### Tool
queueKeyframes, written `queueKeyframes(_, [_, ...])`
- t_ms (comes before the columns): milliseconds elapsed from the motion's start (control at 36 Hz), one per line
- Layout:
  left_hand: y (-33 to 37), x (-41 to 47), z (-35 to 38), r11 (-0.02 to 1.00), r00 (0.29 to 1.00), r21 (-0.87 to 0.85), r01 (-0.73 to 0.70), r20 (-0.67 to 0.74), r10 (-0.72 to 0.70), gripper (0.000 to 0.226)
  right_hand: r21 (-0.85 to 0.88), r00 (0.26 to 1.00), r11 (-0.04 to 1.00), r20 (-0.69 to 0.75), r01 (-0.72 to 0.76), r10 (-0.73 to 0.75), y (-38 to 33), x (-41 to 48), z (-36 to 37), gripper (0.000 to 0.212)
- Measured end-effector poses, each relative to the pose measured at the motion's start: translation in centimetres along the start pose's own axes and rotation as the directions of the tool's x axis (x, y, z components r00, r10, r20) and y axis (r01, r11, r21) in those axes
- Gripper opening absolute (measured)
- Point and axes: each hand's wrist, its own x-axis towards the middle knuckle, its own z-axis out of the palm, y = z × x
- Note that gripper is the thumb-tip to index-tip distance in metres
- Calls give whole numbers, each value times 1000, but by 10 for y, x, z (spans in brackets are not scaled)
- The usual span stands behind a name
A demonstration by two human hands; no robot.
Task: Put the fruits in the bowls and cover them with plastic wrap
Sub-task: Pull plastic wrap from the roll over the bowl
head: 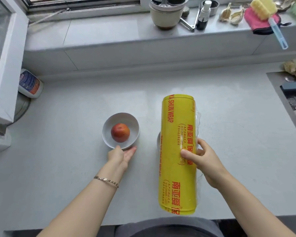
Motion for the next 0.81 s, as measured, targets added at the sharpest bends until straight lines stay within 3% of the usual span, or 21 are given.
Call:
queueKeyframes(111, [13, 16, 2, 993, 995, 73, -89, -41, 92, 38, -22, 1000, 1000, 1, 12, -12, -3, 3, 2, 83])
queueKeyframes(361, [41, 41, 9, 955, 983, 235, -182, 28, 181, 40, -39, 1000, 999, -7, 25, -26, -14, 8, 6, 91])
queueKeyframes(417, [31, 23, 12, 916, 970, 319, -241, 108, 218, 48, -25, 1000, 999, -5, 24, -24, -15, 9, 7, 88])
queueKeyframes(472, [15, -4, 15, 864, 933, 399, -306, 308, 188, 53, -26, 1000, 999, 0, 21, -21, -16, 10, 10, 87])
queueKeyframes(528, [-2, -30, 18, 789, 833, 509, -344, 554, 5, 64, -40, 1000, 999, 6, 19, -18, -16, 10, 13, 87])
queueKeyframes(583, [-14, -48, 20, 730, 719, 574, -372, 675, -164, 89, -40, 999, 999, 23, 23, -23, -18, 8, 16, 85])
queueKeyframes(667, [-20, -54, 20, 786, 696, 527, -323, 695, -180, 104, -49, 999, 999, 26, 21, -19, -23, 3, 19, 82])
queueKeyframes(806, [-22, -59, 19, 870, 703, 416, -266, 701, -120, 106, -83, 999, 996, -28, -41, 39, -28, -5, 22, 69])
